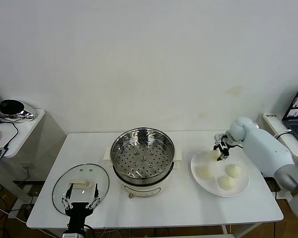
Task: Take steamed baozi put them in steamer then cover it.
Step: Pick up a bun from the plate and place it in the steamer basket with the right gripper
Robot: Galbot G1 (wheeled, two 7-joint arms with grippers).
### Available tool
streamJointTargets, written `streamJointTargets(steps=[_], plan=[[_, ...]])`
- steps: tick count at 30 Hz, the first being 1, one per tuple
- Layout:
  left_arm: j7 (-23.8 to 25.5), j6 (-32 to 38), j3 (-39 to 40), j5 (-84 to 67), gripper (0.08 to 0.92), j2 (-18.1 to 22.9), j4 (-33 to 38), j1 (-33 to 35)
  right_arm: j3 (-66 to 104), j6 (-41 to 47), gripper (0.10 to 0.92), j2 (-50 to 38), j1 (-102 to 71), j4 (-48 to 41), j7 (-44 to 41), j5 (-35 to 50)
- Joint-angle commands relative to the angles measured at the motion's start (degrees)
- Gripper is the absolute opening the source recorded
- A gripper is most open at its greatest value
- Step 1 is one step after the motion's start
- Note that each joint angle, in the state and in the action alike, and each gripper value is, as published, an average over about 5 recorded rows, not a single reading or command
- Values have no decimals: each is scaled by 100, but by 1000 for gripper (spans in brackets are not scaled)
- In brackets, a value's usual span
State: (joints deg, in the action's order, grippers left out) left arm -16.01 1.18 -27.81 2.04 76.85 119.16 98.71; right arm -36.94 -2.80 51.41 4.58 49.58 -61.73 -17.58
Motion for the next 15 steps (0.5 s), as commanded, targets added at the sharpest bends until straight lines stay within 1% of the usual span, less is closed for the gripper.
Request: streamJointTargets(steps=[1,8,15], plan=[[1,-5,2,-139,823,-3,-18,-3,-427,62,577,-402,603,771,-18,666],[-84,-71,-9,-742,823,-12,-6,-40,-1242,86,578,-559,1838,1500,69,1717],[-101,-64,-53,-786,823,-1,14,-29,-2236,-33,585,-145,2928,2029,307,2623]])
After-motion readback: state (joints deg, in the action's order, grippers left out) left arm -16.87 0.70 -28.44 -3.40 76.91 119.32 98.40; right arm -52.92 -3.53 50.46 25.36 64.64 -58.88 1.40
